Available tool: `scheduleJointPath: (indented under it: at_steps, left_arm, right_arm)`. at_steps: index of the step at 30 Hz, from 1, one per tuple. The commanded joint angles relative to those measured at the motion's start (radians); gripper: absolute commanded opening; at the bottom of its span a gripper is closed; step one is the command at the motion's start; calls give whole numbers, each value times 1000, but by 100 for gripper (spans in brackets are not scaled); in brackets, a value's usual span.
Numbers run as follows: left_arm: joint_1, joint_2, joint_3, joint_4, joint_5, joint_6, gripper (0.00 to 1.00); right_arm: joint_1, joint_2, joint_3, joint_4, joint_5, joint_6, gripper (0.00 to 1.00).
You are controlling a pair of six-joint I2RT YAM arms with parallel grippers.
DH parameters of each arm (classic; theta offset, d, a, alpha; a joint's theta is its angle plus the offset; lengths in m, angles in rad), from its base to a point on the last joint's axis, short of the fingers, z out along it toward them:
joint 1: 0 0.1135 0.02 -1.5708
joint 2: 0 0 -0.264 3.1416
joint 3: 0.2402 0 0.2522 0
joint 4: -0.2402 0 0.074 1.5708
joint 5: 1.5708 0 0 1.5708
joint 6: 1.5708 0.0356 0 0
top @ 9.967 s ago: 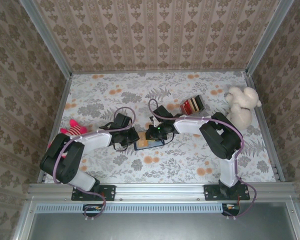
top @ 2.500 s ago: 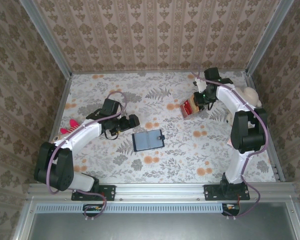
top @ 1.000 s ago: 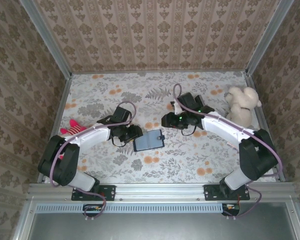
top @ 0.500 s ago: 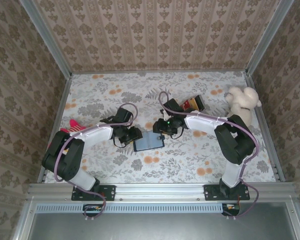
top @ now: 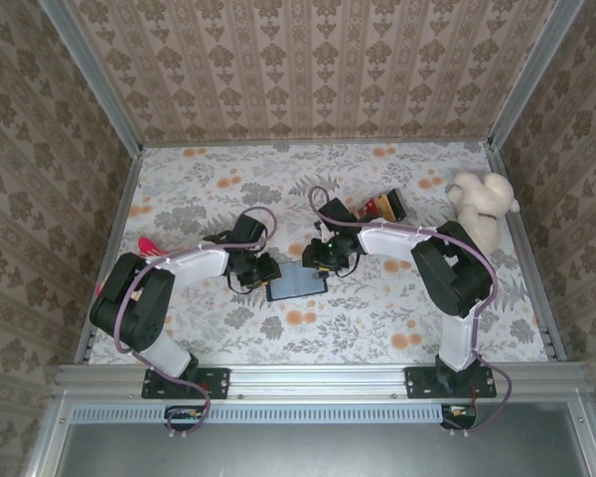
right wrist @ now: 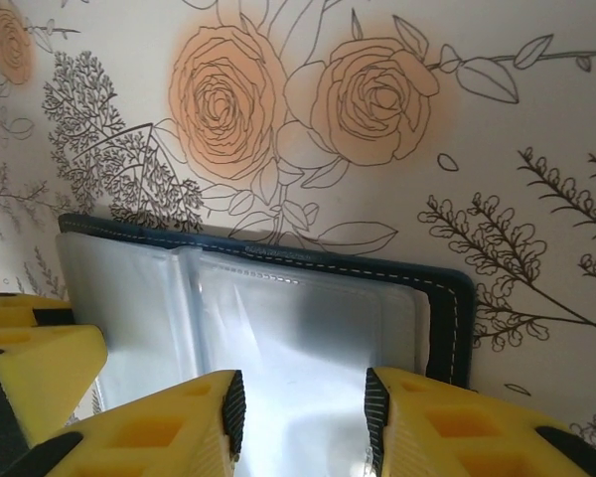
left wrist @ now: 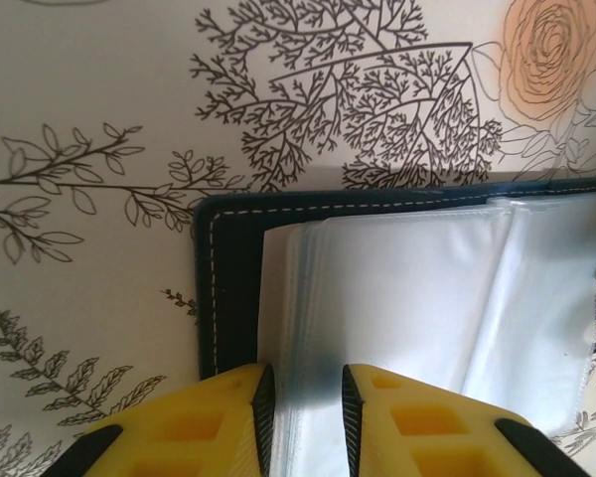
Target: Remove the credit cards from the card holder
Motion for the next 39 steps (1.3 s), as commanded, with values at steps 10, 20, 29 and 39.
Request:
scheduleJointPath:
  at_steps: [10, 20, 29, 39]
  left_arm:
    - [-10, -28, 46, -24, 28, 29, 14]
    - [-11, -74, 30, 59, 126, 4, 4]
    - [-24, -17, 29, 142, 178, -14, 0]
    - [-52, 62, 62, 158, 192, -2, 0]
  right_arm:
    - [12, 39, 11, -27, 13, 12, 34]
    - [15, 47, 7, -25, 10, 19, 29]
    - [16, 48, 3, -17, 6, 24, 27]
    - [17, 49, 0, -11, -2, 27, 27]
